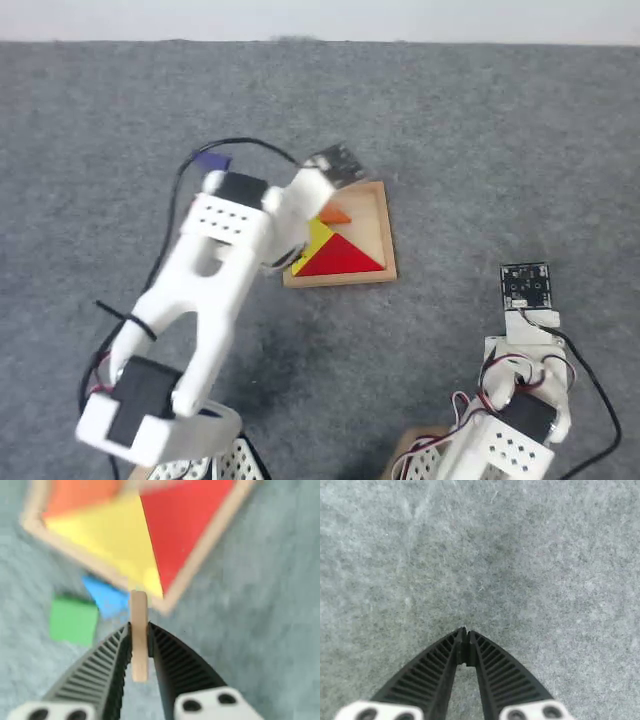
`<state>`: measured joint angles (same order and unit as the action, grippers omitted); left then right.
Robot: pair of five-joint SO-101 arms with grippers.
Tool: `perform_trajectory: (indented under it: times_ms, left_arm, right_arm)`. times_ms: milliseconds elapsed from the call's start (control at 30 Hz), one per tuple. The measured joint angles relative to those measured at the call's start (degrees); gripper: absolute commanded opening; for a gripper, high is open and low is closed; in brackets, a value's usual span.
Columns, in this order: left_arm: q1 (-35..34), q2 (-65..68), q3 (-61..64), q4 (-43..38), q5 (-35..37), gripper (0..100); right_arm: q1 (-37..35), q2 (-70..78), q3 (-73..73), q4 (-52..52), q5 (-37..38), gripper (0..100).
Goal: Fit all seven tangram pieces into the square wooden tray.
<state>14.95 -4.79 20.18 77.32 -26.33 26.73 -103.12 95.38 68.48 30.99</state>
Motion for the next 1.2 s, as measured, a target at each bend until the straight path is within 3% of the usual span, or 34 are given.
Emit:
perform_trajectory:
  times_ms: [100, 300, 667, 900, 1200]
  left_arm:
    - [5.27, 2.46, -1.93, -4.84, 4.4, 1]
    - [11.69, 14.86, -9.76, -9.76, 6.68, 2]
    - [11.87, 33.32, -27.69, -6.51, 7.74, 2]
    - [11.78, 34.29, -28.75, -6.42, 6.86, 7]
    - [6.42, 34.81, -28.75, -6.42, 6.86, 9]
  right_arm:
    - [0.0, 0.0, 0.0, 0.0, 0.0, 0.9]
    - [0.0, 0.0, 0.0, 0.0, 0.0, 0.9]
    - [0.0, 0.0, 0.0, 0.0, 0.0, 0.9]
    - [0.0, 0.0, 0.0, 0.0, 0.0, 0.9]
    - [0.0, 0.0, 0.0, 0.0, 0.0, 0.9]
